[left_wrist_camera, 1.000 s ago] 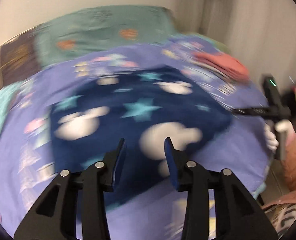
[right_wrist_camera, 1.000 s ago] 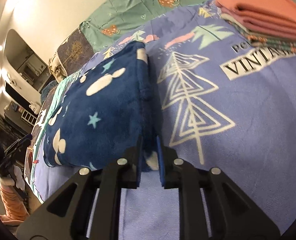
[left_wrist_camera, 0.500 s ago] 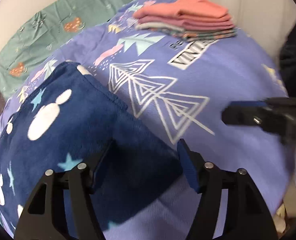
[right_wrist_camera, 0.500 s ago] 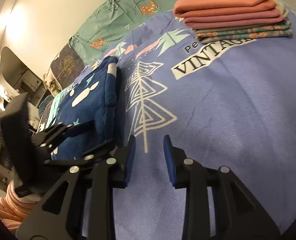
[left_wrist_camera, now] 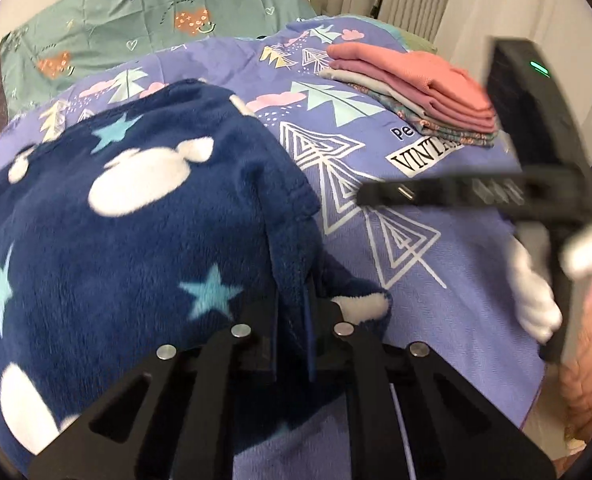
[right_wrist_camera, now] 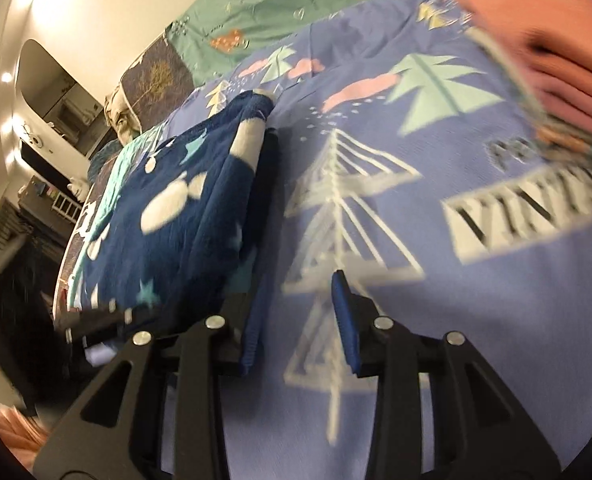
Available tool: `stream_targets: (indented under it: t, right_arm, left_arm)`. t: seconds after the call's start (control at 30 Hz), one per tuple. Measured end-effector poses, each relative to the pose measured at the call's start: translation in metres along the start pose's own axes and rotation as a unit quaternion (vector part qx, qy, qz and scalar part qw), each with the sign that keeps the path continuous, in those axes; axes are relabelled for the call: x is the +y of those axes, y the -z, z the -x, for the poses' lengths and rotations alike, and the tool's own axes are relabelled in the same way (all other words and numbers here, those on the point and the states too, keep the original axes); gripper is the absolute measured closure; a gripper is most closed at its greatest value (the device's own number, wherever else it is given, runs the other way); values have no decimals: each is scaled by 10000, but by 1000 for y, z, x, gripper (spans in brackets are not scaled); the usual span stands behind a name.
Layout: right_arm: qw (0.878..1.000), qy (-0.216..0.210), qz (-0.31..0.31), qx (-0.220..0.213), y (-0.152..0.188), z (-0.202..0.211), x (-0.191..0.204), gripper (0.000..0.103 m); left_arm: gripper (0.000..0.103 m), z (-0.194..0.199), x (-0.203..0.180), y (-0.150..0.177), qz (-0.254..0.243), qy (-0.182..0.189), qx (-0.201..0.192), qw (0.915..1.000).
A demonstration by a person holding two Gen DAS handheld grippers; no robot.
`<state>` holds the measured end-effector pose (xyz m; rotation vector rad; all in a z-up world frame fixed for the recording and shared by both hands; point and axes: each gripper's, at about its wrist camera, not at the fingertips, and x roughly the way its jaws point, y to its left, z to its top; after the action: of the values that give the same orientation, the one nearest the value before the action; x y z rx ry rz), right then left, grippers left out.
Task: Fold small clothes
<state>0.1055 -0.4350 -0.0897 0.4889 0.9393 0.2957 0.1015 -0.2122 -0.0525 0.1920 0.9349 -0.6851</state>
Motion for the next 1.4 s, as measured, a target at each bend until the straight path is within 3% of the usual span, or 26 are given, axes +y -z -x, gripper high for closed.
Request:
stream_targets:
  t: [0.13,0.27,0.33,0.4,0.5,0.57,0.63,0.7,0.77,0.87,0.93,1.03,1.1,1.13,1.17,1.2,1.27,1.4]
  right_arm:
    - [9987,-340,-64,370,-34,-29,4,62]
    - [9957,-490,-20,780,-54,-64,12,47]
    - [9942,-663,-93,843,-59,-76,14,45]
    - [9934,-861,-268,706,-66,-82,16,98]
    - [9925,-1133,-441,83,-74,-61,23,96]
    - [9953,-900,-364,21,-77,-64,22,96]
    - [9966,-562,-510,319,-76,-86,8,96]
    - [9929,-771,-774,467,-70,-101,-10,94]
    - [9919,-896,-806,394,-70,-90,-13,87]
    - [9960,-543,-703,-43,-75,-54,-10,73]
    - [9948,-814,-561,-262,-75,-29,-2,73]
    - [9898,-1419,48,-108,-67,-17,24,76]
    - [9928,-1043,517,277,-53,-32,46,89]
    - [9954,-597,594,446,-49,-47,46,97]
    - [9967,44,573,568,-48,-67,39,98]
    - [9982,-21,281,523,-48,-77,25,99]
    - [9987,-237,-54,447,-48,-73,18,100]
    - [9989,123,428,170,-40,-44,38,97]
  left_arm:
    - [93,4,11,7,353,263,-35,9990]
    - [93,2,7,9,287,321,-62,9991]
    - [93,2,0,9,160,487,-75,9987]
    - [94,0,-9,8,-36,667,-54,9978]
    - [94,1,-34,8,-693,602,-138,9957]
    - [94,-3,-41,9,-888,601,-75,9942]
    - [94,-13,-43,12,-842,667,85,9942]
    - [94,-20,-42,14,-768,633,146,9949]
    - [93,-19,-40,13,-665,693,140,9953]
    - [92,-22,-38,10,-658,695,138,9953]
    - [91,-24,-39,7,-674,692,128,9952]
    - [89,-26,-39,6,-717,660,100,9952]
    - [88,-26,-43,7,-737,646,96,9951]
    - [84,-26,-46,8,-760,631,97,9951]
    - [82,-27,-49,7,-807,630,90,9947]
    - [75,-27,-53,8,-907,698,90,9934]
    - [72,-26,-61,12,-1020,665,101,9925]
    - [72,-10,-56,22,-977,852,119,9915]
